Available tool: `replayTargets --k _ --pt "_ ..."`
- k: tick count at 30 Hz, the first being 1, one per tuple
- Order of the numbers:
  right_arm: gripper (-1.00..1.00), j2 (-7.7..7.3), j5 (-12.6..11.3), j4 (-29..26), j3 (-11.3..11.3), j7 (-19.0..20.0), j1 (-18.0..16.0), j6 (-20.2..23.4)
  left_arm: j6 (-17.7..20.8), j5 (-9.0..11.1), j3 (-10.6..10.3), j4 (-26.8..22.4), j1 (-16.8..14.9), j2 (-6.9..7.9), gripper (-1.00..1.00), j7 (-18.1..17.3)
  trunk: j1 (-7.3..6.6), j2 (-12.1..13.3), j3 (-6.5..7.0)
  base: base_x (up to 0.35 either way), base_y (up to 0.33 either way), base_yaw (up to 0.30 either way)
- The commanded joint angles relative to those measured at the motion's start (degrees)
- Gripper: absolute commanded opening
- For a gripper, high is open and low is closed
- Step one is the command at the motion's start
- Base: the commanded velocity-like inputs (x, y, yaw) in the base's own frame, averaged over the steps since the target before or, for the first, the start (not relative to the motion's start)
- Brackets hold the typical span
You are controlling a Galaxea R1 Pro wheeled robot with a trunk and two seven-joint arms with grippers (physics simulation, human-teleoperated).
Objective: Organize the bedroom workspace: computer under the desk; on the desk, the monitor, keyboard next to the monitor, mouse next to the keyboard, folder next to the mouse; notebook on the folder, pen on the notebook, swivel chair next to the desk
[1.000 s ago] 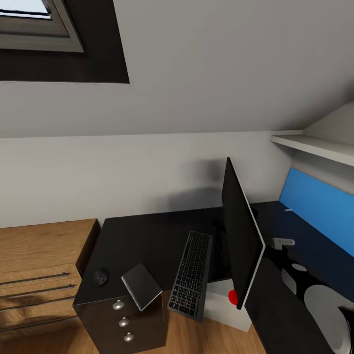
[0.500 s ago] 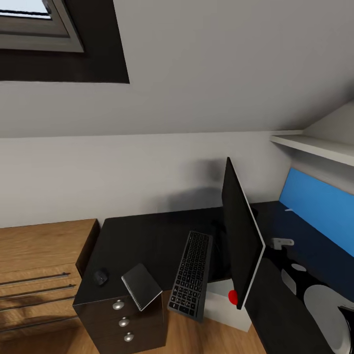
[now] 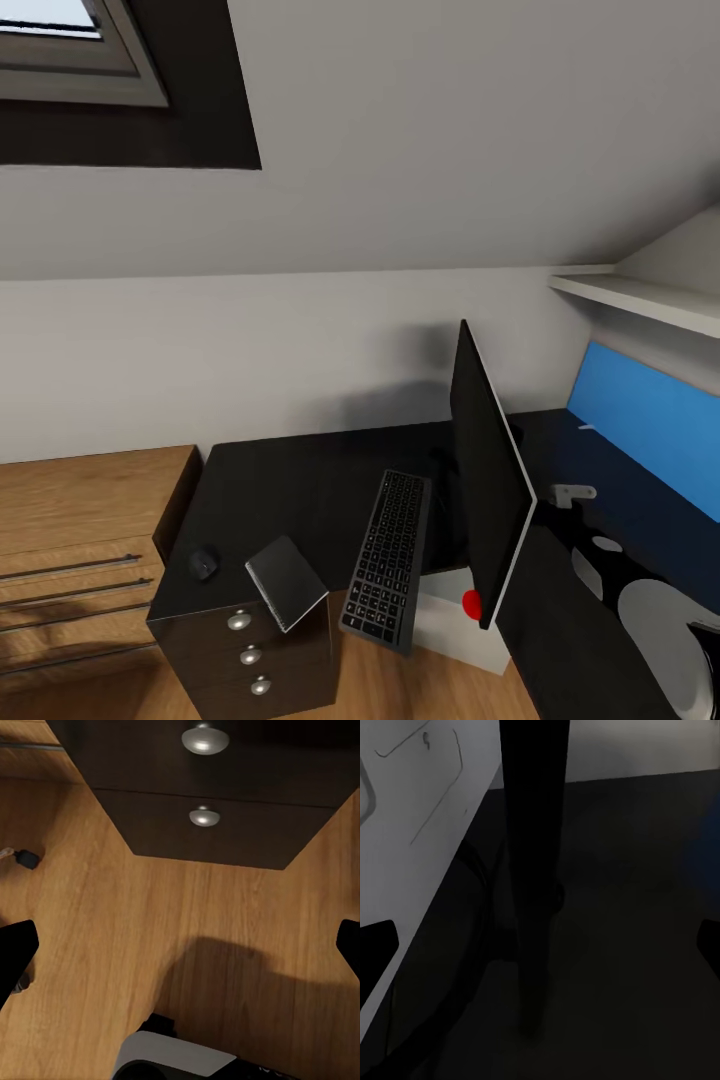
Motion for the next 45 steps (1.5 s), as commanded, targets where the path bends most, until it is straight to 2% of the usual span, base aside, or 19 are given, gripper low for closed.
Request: replayTargets --k 1,16,32,45 --pt "1.00 0.00 0.6 0.1 -0.5 0.2 -0.1 -0.2 -0.3 0.6 -0.4 0.0 -0.1 0.06 1.00 0.4 0.04 -0.1 -0.13 0.000 -0.004 0.000" --pt "1.00 0.01 0.7 0.1 -0.5 0.2 -0.1 -0.1 -0.3 0.7 -0.4 0.0 -0.1 -0.01 1.00 0.4 0.04 -0.1 -0.13 -0.001 -0.001 0.000" --pt "1.00 0.01 0.7 0.1 -0.5 0.2 -0.1 -0.1 -0.4 0.7 -0.3 0.0 -0.1 0.05 1.00 0.4 0.04 -0.1 -0.13 -0.085 0.000 0.000" --pt "1.00 0.01 0.7 0.1 -0.5 0.2 -0.1 -0.1 -0.4 0.7 -0.3 0.0 -0.1 0.01 1.00 0.4 0.04 -0.1 -0.13 0.094 -0.078 0.000"
